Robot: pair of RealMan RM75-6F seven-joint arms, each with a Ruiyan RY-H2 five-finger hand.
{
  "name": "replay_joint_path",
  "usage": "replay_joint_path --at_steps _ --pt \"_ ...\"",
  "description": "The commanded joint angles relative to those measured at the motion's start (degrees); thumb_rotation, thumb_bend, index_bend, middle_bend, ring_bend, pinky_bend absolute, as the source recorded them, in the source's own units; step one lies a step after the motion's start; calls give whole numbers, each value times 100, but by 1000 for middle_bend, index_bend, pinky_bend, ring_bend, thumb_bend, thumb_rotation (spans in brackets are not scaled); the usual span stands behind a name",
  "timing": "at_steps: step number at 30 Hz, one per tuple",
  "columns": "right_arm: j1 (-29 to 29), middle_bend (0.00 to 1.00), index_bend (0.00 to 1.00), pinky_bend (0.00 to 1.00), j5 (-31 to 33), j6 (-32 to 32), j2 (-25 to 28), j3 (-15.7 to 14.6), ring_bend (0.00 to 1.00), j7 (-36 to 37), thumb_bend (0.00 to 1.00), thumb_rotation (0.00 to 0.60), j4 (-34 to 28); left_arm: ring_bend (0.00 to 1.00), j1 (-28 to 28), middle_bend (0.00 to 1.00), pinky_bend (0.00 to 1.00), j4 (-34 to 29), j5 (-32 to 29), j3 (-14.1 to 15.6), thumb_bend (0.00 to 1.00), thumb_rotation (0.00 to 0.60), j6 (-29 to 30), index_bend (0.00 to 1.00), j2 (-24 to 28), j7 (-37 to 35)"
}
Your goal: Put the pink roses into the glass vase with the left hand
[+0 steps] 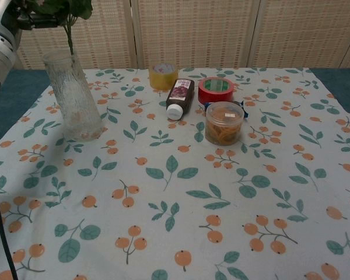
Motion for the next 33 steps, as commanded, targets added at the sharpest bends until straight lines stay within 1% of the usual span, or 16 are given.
replay_joint_path --at_steps 1,4,7,15,19,23,26,27,29,33 --pt "-18 0 0 0 -80 89 17 5 0 67 182 600 27 0 50 39 73 -99 -41 18 459 600 -64 0 -5 -149" --pt "-39 0 0 0 -120 148 17 5 0 125 182 600 48 0 117 0 73 -187 -18 84 456 600 -76 0 19 -188" --pt "-40 0 0 0 -144 150 21 -5 0 164 182 600 62 0 220 0 69 -328 16 166 448 600 -63 0 69 -215" --pt "-49 0 0 0 -201 153 28 -35 0 157 182 600 43 0 643 0 63 -649 40 330 437 600 194 0 206 -199" --pt "-50 0 0 0 -214 144 23 -46 0 150 182 600 39 0 919 0 63 -819 144 425 438 600 527 0 303 -221" --pt "-48 0 0 0 -221 136 21 -50 0 144 182 600 38 0 1030 0 63 -903 192 472 440 600 656 0 346 -223" --pt "-41 0 0 0 -245 121 15 -62 0 134 182 600 39 0 1381 0 63 -1082 287 616 440 600 1018 0 501 -121" --pt "-42 0 0 0 -255 124 15 -65 0 128 183 600 36 0 1679 0 62 -1174 332 801 440 600 1235 0 598 -53" --pt "-43 0 0 0 -260 125 15 -67 0 116 182 600 33 0 2104 0 63 -1470 604 1209 438 600 1582 0 846 109" --pt "-37 0 0 0 -265 109 19 -74 0 117 182 600 29 0 2659 0 62 -1992 1009 1893 432 600 1857 0 1240 602"
